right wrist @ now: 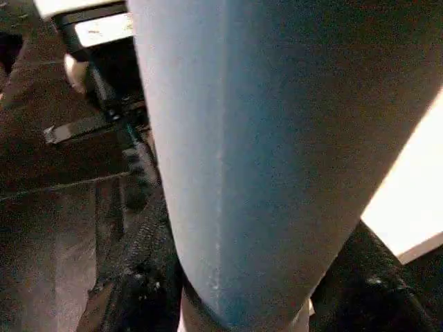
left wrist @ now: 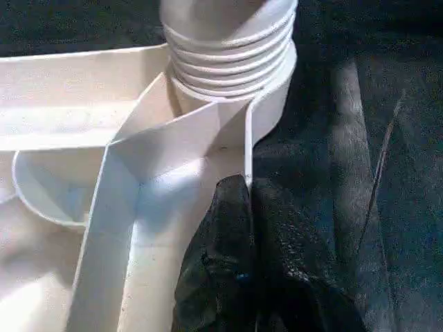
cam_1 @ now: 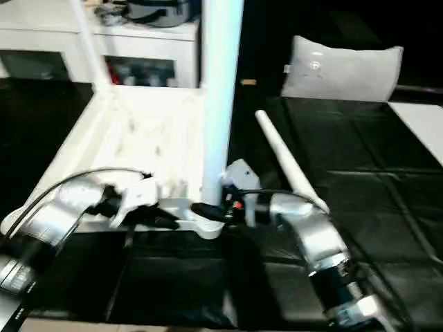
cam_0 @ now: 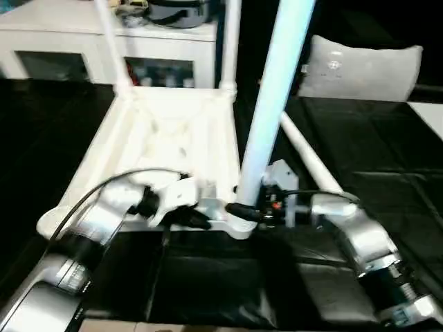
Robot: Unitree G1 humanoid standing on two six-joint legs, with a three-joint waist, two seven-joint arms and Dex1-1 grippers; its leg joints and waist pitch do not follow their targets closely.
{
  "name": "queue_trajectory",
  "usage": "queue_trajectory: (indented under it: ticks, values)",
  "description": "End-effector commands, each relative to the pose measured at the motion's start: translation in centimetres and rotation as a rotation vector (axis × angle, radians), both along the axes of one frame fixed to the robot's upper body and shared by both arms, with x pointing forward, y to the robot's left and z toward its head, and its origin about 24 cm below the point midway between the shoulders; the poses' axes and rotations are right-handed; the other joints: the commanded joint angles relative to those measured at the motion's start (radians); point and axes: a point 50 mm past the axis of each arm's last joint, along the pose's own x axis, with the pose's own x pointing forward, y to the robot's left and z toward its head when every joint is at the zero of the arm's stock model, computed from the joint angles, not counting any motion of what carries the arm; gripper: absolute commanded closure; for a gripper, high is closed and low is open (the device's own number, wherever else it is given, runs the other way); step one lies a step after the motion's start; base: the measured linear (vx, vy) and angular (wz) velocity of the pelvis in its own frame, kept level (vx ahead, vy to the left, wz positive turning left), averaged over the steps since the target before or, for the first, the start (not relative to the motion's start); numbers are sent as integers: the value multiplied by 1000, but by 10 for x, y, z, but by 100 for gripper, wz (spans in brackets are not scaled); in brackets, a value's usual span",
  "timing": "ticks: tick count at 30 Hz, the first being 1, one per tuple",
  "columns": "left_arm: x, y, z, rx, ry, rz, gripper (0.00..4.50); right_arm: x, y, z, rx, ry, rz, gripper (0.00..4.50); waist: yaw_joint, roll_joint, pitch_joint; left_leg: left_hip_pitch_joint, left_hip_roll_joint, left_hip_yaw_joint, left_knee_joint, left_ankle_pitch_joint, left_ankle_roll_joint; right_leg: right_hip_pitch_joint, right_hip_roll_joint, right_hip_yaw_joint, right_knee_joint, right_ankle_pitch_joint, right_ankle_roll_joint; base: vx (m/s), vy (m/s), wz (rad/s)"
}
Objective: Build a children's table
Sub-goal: Rotate leg to tighten
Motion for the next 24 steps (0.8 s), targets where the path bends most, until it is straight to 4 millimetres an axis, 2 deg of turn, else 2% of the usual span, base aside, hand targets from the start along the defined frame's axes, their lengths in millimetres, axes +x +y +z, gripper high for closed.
queue_trajectory:
  ticks: [1, 2, 3, 4, 5, 6, 7, 8, 9, 10, 11, 13, 15, 16, 18, 24]
  values:
    - [-7, 6, 7, -31, -35, 130, 450, -8, -11, -48, -153, 157, -179, 260, 1, 6, -40, -1, 34, -8, -84, -359, -41, 32, -69, 31, -82, -357, -179, 0, 0, 0]
    - [-18, 6, 6, -47, -23, 180, 450, -4, -12, -48, -136, 152, -252, 260, -11, 11, -38, -8, 36, -12, -89, -362, -48, 34, -72, 31, -79, -369, -178, 0, 0, 0]
    - [-23, 4, 5, -62, -18, 205, 450, -3, -12, -48, -129, 152, -271, 260, -22, 12, -32, -5, 29, -12, -86, -401, -42, 25, -66, 27, -91, -451, -156, 0, 0, 0]
    - [-23, 4, 5, -62, -18, 205, 450, -3, -12, -48, -129, 152, -271, 260, -27, 11, -32, -2, 28, -13, -86, -414, -43, 23, -65, 27, -94, -481, -146, 0, 0, 0]
    - [-27, 1, 5, -71, -16, 228, 450, -2, -12, -48, -127, 147, -292, 260, -33, 8, -30, 0, 25, -14, -84, -435, -34, 17, -63, 26, -104, -545, -122, 0, 0, 0]
    - [-32, -6, 4, -73, -16, 250, 450, 0, -11, -49, -120, 152, -327, 260, -41, -1, -30, -6, 26, -16, -86, -436, -33, 20, -64, 25, -105, -568, -110, 0, 0, 0]
    - [-35, -16, 4, -73, -20, 267, 450, 3, -11, -49, -127, 149, -369, 260, -42, -7, -29, -7, 27, -18, -86, -436, -30, 18, -66, 25, -106, -584, -104, 0, 0, 0]
    - [-37, -23, 5, -71, -25, 278, 450, 6, -10, -50, -135, 147, -403, 260, -43, 1, -27, -2, 26, -17, -84, -440, -30, 11, -66, 26, -112, -610, -95, 0, 0, 0]
    - [-37, -33, 7, -75, -32, 281, 450, 9, -9, -51, -143, 143, -425, 260, -48, -9, -26, 3, 24, -16, -80, -456, -28, 3, -63, 24, -119, -641, -84, 0, 0, 0]
    - [-37, -41, 8, -82, -37, 276, 450, 11, -8, -52, -140, 148, -439, 260, -44, -3, -25, 5, 21, -18, -78, -463, -27, 0, -64, 23, -121, -660, -78, 0, 0, 0]
    - [-39, -53, 13, -91, -40, 259, 450, 15, -5, -51, -132, 153, -465, 260, -44, -7, -26, 8, 19, -18, -75, -476, -25, -5, -63, 22, -129, -683, -64, 0, 0, 0]
    - [-40, -63, 16, -99, -36, 245, 450, 17, -2, -50, -134, 140, -455, 260, -42, -8, -27, 8, 19, -19, -78, -487, -22, -4, -59, 19, -129, -652, -61, 0, 0, 0]
    - [-39, -64, 16, -91, -41, 253, 450, 16, 3, -47, -116, 136, -427, 260, -41, -5, -28, 7, 20, -19, -81, -489, -20, -2, -58, 19, -128, -620, -66, 0, 0, 0]
    - [-37, -62, 15, -75, -53, 263, 450, 15, 5, -46, -104, 136, -411, 260, -41, -6, -28, 1, 21, -21, -84, -489, -19, 2, -58, 17, -126, -596, -69, 0, 0, 0]
    - [-35, -58, 13, -55, -63, 276, 450, 14, 7, -45, -94, 138, -399, 260, -40, -4, -30, 0, 22, -20, -86, -489, -18, 3, -58, 17, -125, -556, -79, 0, 0, 0]
    - [-30, -39, 7, 38, -60, 284, 450, 13, 7, -48, -106, 126, -372, 260, -40, 0, -31, 3, 20, -18, -86, -499, -20, 1, -60, 20, -126, -550, -84, 0, 0, 0]
